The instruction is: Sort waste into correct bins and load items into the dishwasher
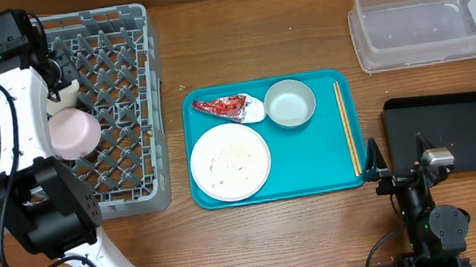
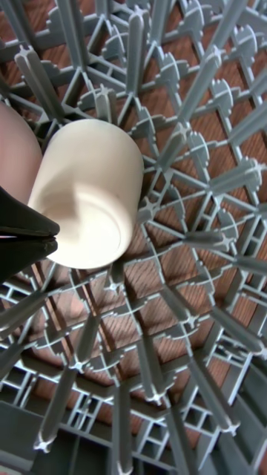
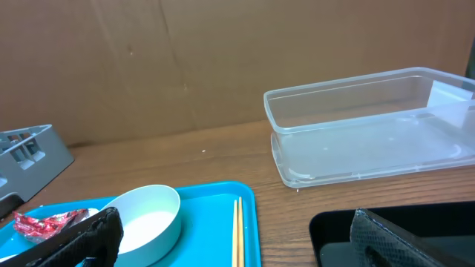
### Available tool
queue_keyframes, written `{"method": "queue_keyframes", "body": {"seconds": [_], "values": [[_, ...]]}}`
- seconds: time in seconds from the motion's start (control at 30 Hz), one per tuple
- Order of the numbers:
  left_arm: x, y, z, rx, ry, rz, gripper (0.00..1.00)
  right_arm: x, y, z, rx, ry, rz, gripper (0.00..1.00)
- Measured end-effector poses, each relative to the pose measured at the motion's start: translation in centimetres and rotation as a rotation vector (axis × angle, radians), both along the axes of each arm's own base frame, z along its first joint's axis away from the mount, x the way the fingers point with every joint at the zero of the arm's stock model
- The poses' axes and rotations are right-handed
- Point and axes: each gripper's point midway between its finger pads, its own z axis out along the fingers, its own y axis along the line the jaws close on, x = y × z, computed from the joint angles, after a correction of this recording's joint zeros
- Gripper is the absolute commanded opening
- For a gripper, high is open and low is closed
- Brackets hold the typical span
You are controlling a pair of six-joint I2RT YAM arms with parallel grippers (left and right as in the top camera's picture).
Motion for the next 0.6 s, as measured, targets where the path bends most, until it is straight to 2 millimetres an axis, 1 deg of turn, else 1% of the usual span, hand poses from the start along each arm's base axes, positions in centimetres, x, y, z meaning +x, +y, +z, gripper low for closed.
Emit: {"method": "queue_keyframes", "body": {"seconds": [0.2, 0.3, 0.37, 0.47, 0.6], "values": [[0.1, -0.1, -0.4, -0.003, 0.007, -0.013, 0.05, 0.0, 0.0, 0.0, 0.0, -0.001, 0.0, 1.0], [0.1, -0.2, -0.5, -0.005, 0.01, -0.018, 0.09, 0.0, 0.0, 0.0, 0.0, 0.0, 0.0, 1.0], [0.1, -0.2, -0.6, -0.002, 0.013, -0.025, 0.09, 0.0, 0.0, 0.0, 0.0, 0.0, 0.0, 1.0], [-0.1, -0.2, -0.8, -0.001, 0.021, -0.03, 0.06, 0.0, 0.0, 0.0, 0.0, 0.0, 0.0, 1.0], [-0.8, 0.1, -1.8, -0.009, 0.045, -0.022, 0.04, 0.0, 0.0, 0.0, 0.0, 0.0, 0.0, 1.0]]}}
